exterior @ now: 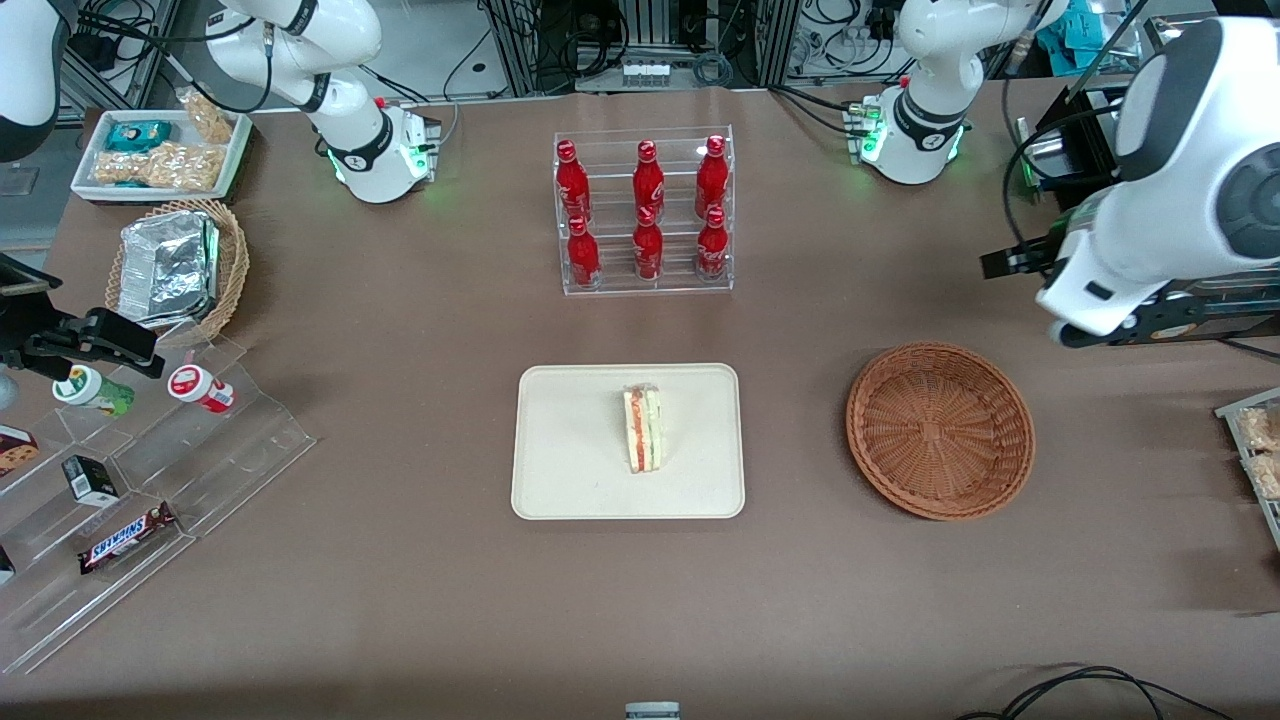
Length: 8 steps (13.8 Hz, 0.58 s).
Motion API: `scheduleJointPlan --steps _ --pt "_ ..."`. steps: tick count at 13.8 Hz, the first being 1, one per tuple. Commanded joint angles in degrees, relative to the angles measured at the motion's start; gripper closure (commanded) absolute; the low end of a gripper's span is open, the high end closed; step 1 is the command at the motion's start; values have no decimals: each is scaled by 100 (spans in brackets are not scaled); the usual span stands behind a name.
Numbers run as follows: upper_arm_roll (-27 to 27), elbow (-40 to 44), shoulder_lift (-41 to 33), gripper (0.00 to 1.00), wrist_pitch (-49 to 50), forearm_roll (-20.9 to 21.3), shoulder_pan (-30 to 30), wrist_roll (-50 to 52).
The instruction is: Place sandwich from basket to tray
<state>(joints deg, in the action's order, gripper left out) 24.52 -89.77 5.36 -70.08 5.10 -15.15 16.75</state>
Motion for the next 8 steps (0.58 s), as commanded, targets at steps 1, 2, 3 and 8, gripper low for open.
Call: scheduleJointPlan --steps 1,2,3,8 --pt "-903 46 -527 0 -111 -168 650 -673" --pt "-931 91 -536 0 -111 -54 879 -664" --pt "-949 100 -614 0 -207 51 969 -725" --pt "-896 241 -930 0 -246 35 1260 -699"
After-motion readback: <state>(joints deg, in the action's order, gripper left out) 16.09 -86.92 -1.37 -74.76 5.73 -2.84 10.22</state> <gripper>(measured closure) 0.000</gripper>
